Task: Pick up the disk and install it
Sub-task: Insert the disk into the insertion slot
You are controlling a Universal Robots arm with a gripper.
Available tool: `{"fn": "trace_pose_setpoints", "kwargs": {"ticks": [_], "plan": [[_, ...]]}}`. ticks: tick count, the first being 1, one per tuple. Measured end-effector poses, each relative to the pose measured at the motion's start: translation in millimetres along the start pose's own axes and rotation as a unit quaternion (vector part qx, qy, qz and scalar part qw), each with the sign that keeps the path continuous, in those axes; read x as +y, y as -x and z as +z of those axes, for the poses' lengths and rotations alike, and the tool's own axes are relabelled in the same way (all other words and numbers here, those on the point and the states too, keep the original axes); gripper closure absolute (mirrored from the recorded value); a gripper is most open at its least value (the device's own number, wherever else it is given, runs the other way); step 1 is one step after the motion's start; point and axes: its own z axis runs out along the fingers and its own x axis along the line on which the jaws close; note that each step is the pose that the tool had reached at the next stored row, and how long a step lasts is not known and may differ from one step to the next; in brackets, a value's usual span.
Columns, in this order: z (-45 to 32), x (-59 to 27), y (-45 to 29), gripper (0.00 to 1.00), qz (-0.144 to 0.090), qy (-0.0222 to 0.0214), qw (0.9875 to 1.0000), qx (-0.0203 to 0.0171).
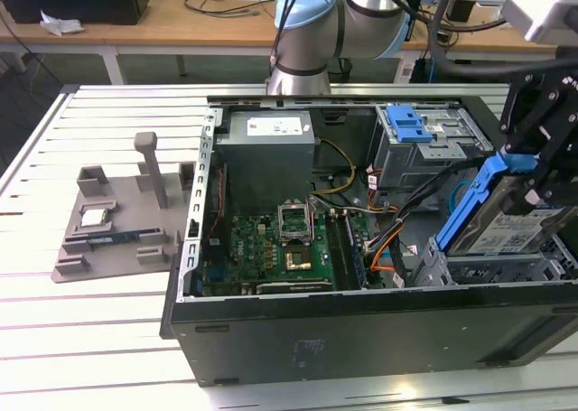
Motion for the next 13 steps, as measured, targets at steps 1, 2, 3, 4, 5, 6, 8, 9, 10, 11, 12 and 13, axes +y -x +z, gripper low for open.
{"fn": "trace_pose_setpoints", "kwargs": {"ticks": [1, 2, 3, 4, 5, 6, 8, 9, 10, 11, 12, 13], "plan": [[2.9, -0.2, -0.1, 0.63, 0.000, 0.0000, 1.0000, 0.0000], [4.6, -0.3, -0.2, 0.63, 0.000, 0.0001, 1.0000, -0.0001], [6.4, -0.4, -0.3, 0.63, 0.000, 0.0001, 1.0000, -0.0001], [8.1, -0.6, -0.4, 0.63, 0.000, 0.0002, 1.0000, 0.0000], [11.2, -0.8, -0.5, 0.63, 0.000, 0.0003, 1.0000, 0.0000], [14.0, -1.0, -0.7, 0.63, 0.000, 0.0004, 1.0000, 0.0000], [18.6, -1.4, -0.9, 0.63, -0.001, 0.0005, 1.0000, 0.0000], [20.1, -1.5, -0.9, 0.63, -0.001, 0.0005, 1.0000, 0.0000], [20.1, -1.5, -0.9, 0.63, -0.001, 0.0005, 1.0000, 0.0001], [20.1, -1.5, -1.0, 0.63, -0.001, 0.0005, 1.0000, 0.0001], [20.2, -1.5, -1.0, 0.63, -0.001, 0.0005, 1.0000, 0.0001], [20.3, -1.5, -1.0, 0.63, -0.001, 0.0005, 1.0000, 0.0001]]}}
